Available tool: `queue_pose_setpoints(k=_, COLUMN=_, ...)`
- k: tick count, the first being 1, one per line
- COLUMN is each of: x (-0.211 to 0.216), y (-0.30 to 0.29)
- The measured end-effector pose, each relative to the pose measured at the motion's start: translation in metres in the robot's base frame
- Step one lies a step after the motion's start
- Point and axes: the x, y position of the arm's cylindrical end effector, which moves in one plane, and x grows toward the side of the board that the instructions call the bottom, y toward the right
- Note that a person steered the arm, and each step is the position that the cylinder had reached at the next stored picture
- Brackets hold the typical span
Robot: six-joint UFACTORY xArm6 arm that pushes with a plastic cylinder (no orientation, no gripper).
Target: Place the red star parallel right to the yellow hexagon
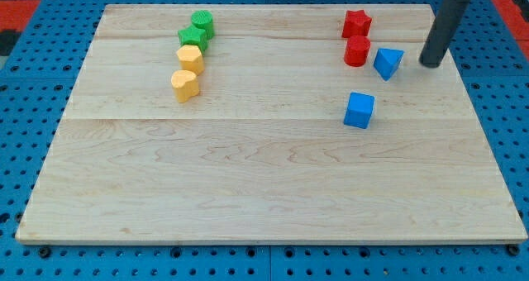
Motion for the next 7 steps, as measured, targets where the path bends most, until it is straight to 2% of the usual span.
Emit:
queue_pose_setpoints(k=1, x=-0.057, y=-0.003)
queue_pose_setpoints(k=2, x=-0.112, y=-0.060)
queue_pose_setpoints(k=3, x=-0.101, y=-0.116)
queue_pose_setpoints(k=5, x=-0.071, y=-0.098)
queue_pose_setpoints(k=6, x=-0.059, y=-0.235)
queue_pose_setpoints(k=7, x=-0.042, y=-0.269)
